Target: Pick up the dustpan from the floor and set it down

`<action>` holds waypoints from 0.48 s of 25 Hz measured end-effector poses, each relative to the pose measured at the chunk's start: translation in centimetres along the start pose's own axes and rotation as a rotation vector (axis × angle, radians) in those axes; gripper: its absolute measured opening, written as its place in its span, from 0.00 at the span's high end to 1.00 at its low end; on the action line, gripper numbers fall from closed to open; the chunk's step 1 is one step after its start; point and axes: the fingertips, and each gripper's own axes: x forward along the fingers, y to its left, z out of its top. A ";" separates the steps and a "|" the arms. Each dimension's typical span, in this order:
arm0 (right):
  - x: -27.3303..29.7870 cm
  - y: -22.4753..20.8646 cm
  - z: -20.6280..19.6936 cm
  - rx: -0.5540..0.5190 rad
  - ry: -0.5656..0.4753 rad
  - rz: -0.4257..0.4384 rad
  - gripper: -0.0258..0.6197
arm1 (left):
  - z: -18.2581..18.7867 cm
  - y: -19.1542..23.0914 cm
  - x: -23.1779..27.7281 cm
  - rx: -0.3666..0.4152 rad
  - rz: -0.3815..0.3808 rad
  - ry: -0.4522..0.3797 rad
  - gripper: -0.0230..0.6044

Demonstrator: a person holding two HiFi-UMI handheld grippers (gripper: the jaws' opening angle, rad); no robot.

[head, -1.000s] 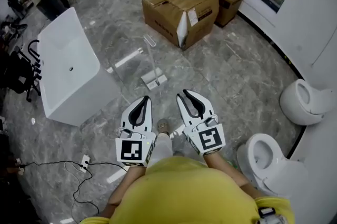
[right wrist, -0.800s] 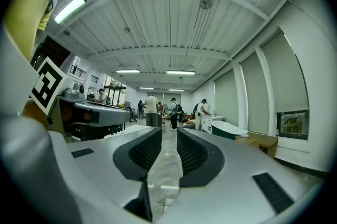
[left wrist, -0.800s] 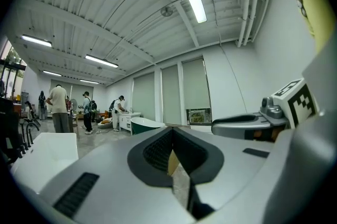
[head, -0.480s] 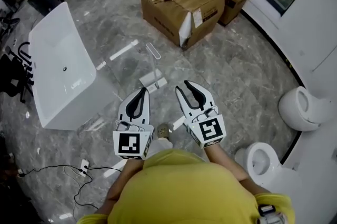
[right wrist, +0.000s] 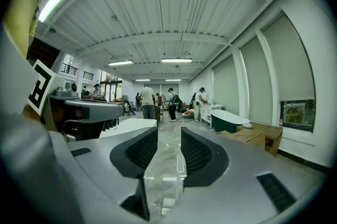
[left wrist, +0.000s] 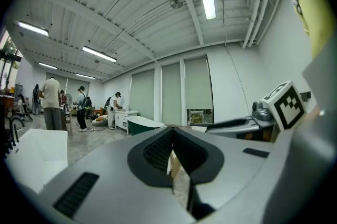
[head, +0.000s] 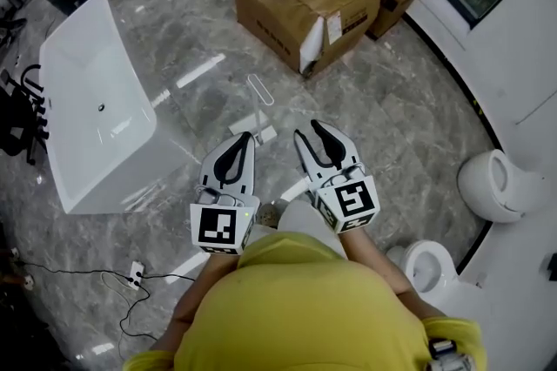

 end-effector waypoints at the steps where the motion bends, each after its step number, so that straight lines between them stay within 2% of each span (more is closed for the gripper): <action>1: 0.4 -0.2 -0.2 0.000 0.008 0.003 0.73 | -0.1 0.3 0.2 -0.002 0.002 0.001 0.96; 7: 3.9 -1.3 -0.9 0.034 0.039 0.057 0.73 | -0.7 1.7 1.9 -0.022 0.030 0.032 0.96; 12: 8.3 -2.6 -1.9 0.052 0.062 0.157 0.72 | -1.0 3.8 4.5 -0.030 0.104 0.038 0.96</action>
